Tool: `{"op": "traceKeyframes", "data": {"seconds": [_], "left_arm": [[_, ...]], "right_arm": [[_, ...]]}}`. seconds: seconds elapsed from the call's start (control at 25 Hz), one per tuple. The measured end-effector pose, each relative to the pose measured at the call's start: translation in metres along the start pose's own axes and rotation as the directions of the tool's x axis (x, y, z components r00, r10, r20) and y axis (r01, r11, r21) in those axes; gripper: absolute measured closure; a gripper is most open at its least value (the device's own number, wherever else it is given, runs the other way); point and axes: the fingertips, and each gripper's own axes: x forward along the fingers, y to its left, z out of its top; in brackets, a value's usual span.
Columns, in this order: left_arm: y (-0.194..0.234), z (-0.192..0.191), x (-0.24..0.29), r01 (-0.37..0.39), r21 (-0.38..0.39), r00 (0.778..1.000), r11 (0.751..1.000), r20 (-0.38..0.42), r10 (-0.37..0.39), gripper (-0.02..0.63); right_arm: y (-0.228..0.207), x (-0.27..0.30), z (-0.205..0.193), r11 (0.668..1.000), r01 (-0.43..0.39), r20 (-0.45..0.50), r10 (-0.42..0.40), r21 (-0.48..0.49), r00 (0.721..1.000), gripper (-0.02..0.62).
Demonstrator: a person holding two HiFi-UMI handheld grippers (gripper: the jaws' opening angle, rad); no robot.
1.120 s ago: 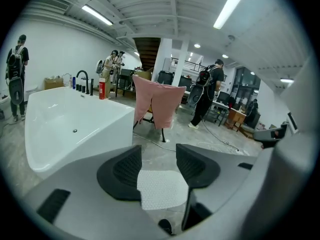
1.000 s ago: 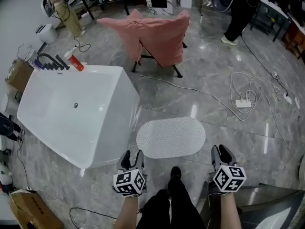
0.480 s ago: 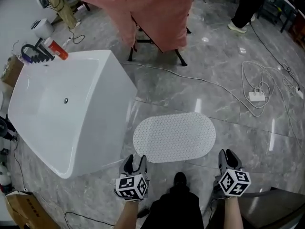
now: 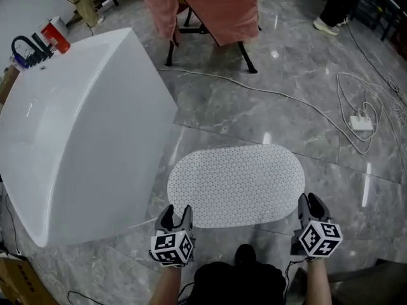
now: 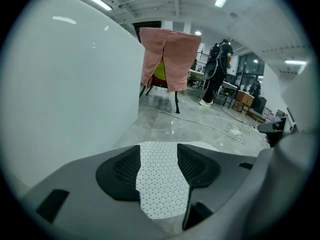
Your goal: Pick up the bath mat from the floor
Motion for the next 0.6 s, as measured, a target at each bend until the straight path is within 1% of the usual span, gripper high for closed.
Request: {"op": "traceKeyframes", "data": {"seconds": [0.16, 0.32, 0.4, 0.52, 0.6], "left_arm": [[0.019, -0.037, 0.04, -0.011, 0.003, 1.0, 1.0, 0.019, 0.011, 0.377], [0.036, -0.075, 0.07, -0.024, -0.012, 1.0, 1.0, 0.014, 0.024, 0.375], [0.047, -0.088, 0.083, -0.03, -0.021, 0.999, 0.999, 0.015, 0.03, 0.374], [0.067, -0.104, 0.094, -0.063, -0.029, 0.998, 0.998, 0.011, 0.063, 0.371], [0.079, -0.112, 0.101, -0.074, -0.025, 0.997, 0.997, 0.004, 0.074, 0.367]], "right_arm": [[-0.009, 0.043, -0.038, 1.0, -0.015, 0.017, 0.016, -0.023, 1.0, 0.482], [-0.011, 0.074, -0.073, 0.998, -0.029, 0.002, 0.029, -0.054, 1.0, 0.483], [-0.008, 0.087, -0.084, 0.997, -0.039, 0.0, 0.039, -0.059, 0.999, 0.483], [0.006, 0.109, -0.095, 0.994, -0.079, -0.01, 0.078, -0.078, 0.997, 0.482], [0.015, 0.117, -0.104, 0.992, -0.091, -0.017, 0.09, -0.093, 0.996, 0.483]]}}
